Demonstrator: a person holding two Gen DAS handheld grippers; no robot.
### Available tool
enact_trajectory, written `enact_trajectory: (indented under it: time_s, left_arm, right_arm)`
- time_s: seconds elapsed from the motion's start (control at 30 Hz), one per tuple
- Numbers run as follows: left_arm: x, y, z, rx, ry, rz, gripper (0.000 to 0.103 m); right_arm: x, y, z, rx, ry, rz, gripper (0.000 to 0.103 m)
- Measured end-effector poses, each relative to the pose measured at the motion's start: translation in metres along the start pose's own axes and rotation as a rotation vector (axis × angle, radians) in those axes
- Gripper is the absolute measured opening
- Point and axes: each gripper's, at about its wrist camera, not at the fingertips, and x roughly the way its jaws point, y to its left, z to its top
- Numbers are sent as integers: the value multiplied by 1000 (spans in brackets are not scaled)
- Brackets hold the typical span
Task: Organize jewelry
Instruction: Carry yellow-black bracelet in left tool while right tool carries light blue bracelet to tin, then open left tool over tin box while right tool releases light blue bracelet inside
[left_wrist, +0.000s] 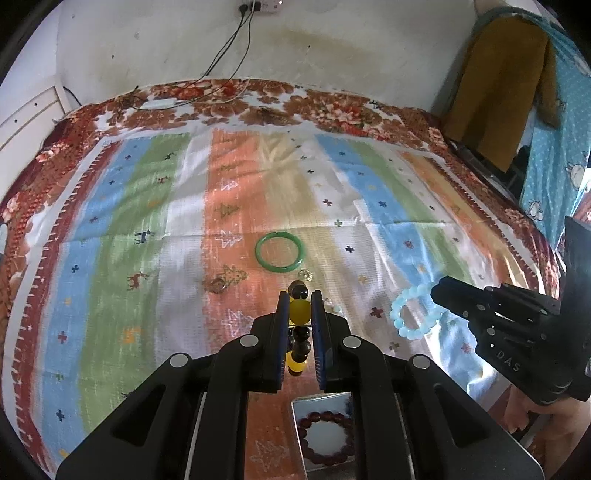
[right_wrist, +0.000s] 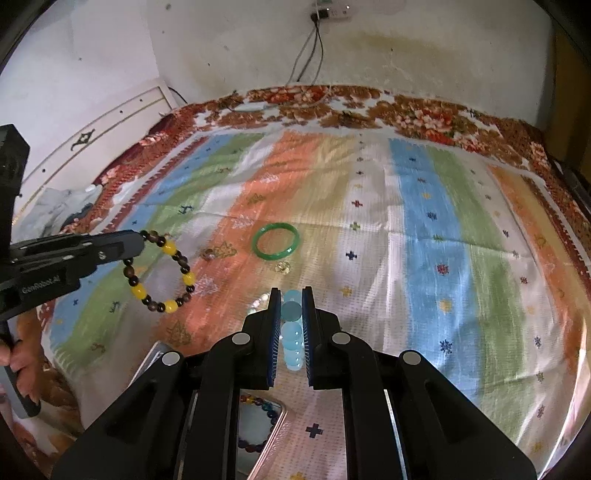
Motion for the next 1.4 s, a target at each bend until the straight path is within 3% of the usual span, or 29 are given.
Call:
enact_trajectory:
  time_s: [0.5,1.0,1.27,1.3,1.33,1.4]
  left_arm:
    - [-23,-15,-20,18,-39,-54,11]
    - [-39,-28,-50,50,-29,-89,11]
    - [-34,-27,-62,41,24,-95,14]
    - [-33,-25,-62,30,29,-83,20]
    - [-34,-24,-62,21,26,-73,31]
    - [-35,-17,-61,0,9,-50,35]
  right_arm:
    - [-37,23,-15,-75,-74,99,12]
    - [-46,34,-39,-96,-33,145,12]
    - [-42,38,-50,-112,8,157,13]
    - [-43,38,-50,-110,8,156,19]
    - [-44,38,-50,-106,6,151,32]
    - [-47,34,-49,-93,-13,135,41]
